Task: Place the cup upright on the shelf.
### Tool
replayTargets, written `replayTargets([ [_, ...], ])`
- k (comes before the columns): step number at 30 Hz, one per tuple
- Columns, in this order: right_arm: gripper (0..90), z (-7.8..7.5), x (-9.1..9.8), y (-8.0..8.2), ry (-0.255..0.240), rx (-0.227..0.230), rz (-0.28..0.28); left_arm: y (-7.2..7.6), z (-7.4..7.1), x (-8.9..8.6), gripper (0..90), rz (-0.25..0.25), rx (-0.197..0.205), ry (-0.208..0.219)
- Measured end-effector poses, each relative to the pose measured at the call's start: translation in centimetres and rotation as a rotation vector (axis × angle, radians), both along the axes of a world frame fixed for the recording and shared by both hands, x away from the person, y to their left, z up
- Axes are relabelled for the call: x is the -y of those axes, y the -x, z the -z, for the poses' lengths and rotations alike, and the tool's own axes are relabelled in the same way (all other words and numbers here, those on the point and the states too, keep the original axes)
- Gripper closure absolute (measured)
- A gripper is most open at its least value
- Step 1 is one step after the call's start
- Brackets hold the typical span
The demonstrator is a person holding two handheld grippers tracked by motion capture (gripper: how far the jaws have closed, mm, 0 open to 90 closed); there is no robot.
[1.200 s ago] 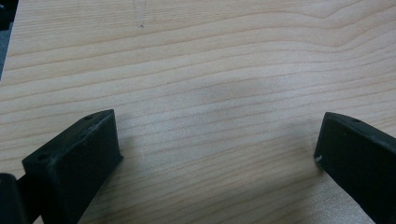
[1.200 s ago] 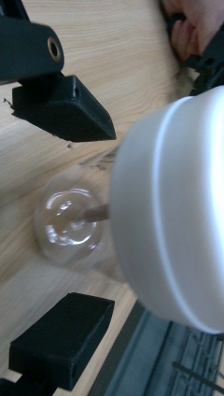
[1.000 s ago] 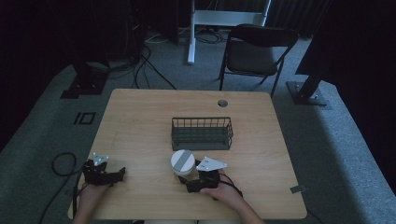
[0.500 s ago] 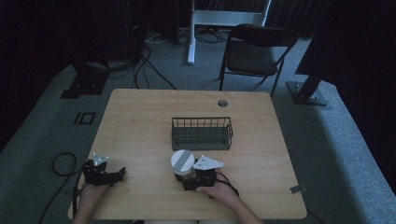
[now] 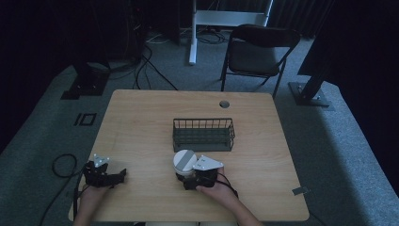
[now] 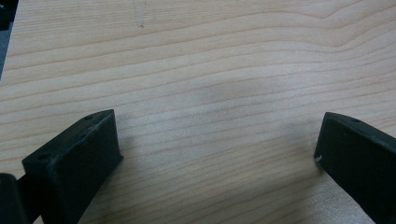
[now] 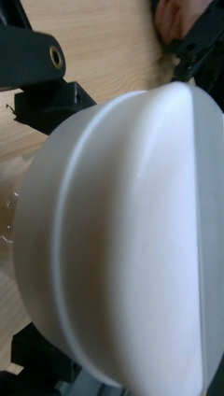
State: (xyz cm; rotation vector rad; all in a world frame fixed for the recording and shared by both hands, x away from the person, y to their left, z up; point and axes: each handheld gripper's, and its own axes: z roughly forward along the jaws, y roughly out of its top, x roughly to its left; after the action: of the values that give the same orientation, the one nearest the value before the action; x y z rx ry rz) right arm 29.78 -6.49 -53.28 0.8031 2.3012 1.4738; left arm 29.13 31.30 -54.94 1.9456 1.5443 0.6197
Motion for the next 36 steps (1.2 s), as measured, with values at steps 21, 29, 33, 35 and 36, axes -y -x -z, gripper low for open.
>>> replayTargets([
  [21,18.4,-4.9,0.9,-1.3,-0.032,0.049,0.037,0.0,0.0,0.0,0.2,0.000,0.000,0.000],
  [29,18.4,-7.5,1.7,-2.6,-0.079,0.101,0.094,0.0,0.0,0.0,0.2,0.000,0.001,0.000],
  [33,18.4,-8.1,2.1,-3.1,-0.098,0.122,0.123,0.0,0.0,0.0,0.2,0.000,0.001,0.000],
  [35,18.4,-8.4,2.3,-3.3,-0.094,0.142,0.140,0.0,0.0,0.0,0.2,-0.001,0.001,0.000],
  [36,18.4,-8.6,2.4,-3.5,-0.101,0.139,0.149,0.0,0.0,0.0,0.2,0.000,0.001,0.000],
])
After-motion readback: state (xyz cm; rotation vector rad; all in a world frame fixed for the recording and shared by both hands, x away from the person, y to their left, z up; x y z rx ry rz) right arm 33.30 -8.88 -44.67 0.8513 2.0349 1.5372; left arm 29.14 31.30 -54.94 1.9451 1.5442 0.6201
